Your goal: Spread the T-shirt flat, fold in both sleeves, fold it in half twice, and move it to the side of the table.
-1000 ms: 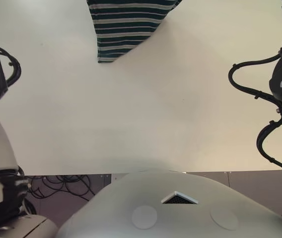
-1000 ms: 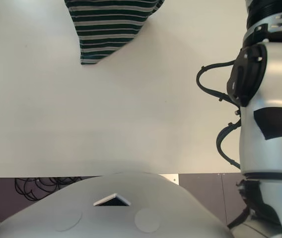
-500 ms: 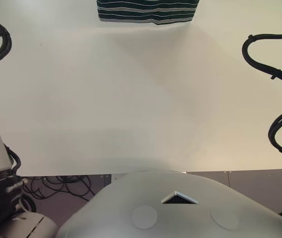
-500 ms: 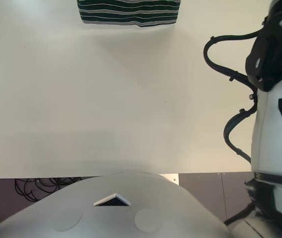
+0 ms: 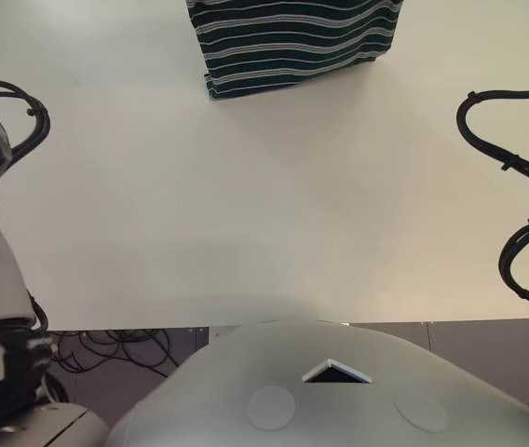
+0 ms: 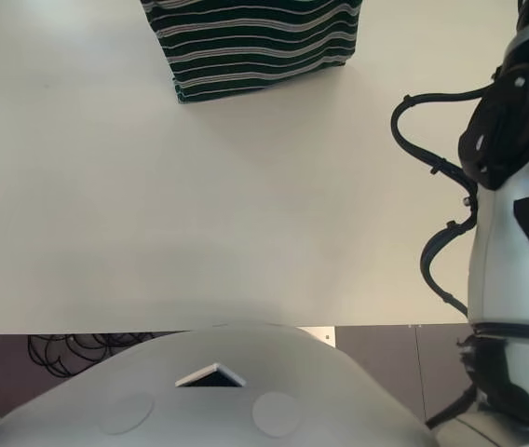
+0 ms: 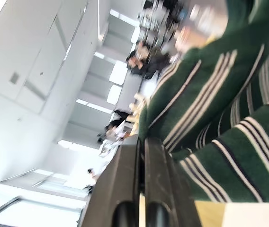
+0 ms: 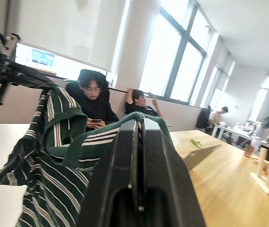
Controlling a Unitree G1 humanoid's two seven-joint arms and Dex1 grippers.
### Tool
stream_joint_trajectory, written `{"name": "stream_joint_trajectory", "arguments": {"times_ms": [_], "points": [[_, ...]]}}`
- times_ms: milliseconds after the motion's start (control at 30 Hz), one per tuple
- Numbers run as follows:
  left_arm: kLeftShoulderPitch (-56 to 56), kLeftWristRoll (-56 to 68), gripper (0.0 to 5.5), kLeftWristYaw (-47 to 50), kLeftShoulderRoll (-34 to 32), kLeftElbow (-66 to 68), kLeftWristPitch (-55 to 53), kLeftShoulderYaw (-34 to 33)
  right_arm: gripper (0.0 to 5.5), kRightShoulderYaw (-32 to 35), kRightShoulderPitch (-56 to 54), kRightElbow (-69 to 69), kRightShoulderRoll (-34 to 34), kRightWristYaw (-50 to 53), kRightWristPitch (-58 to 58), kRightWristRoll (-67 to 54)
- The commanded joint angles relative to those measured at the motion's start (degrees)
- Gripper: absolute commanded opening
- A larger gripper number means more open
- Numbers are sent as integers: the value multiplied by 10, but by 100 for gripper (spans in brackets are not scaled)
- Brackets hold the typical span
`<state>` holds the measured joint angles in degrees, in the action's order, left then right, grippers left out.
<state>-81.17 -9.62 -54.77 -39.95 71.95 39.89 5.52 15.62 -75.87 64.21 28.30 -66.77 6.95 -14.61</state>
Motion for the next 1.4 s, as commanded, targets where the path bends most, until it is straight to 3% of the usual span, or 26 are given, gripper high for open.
{"name": "stream_joint_trajectory", "arguments": {"times_ms": [33, 167, 333, 433, 567, 733, 933, 1167, 1300, 1400], "points": [[111, 203, 0, -254, -34, -191, -111, -72, 5, 12, 169, -255, 66, -172, -165, -123], [383, 363, 0, -350, -98, -554, -329, -60, 5, 0, 379, -473, 124, -242, -290, -200], [649, 306, 0, -339, -148, -791, -326, 6, 5, -113, 633, -632, 212, -257, -270, -185], [771, 294, 0, -359, -213, -904, -371, 18, 5, -148, 719, -699, 262, -257, -279, -184], [884, 243, 0, -370, -279, -955, -386, 38, 5, -197, 804, -753, 288, -255, -244, -126], [929, 214, 0, -368, -311, -977, -388, 52, 5, -237, 839, -753, 279, -238, -220, -76], [925, 180, 0, -321, -275, -988, -401, 87, 5, -233, 840, -775, 271, -195, -249, -75], [929, 219, 96, -300, -274, -1014, -456, 75, 114, -195, 881, -835, 317, -235, -300, -150], [931, 317, 152, -308, -281, -1042, -495, 16, 177, -130, 854, -841, 316, -245, -342, -246], [912, 368, 155, -299, -261, -1014, -504, -27, 217, -138, 822, -799, 287, -210, -302, -206]]}}
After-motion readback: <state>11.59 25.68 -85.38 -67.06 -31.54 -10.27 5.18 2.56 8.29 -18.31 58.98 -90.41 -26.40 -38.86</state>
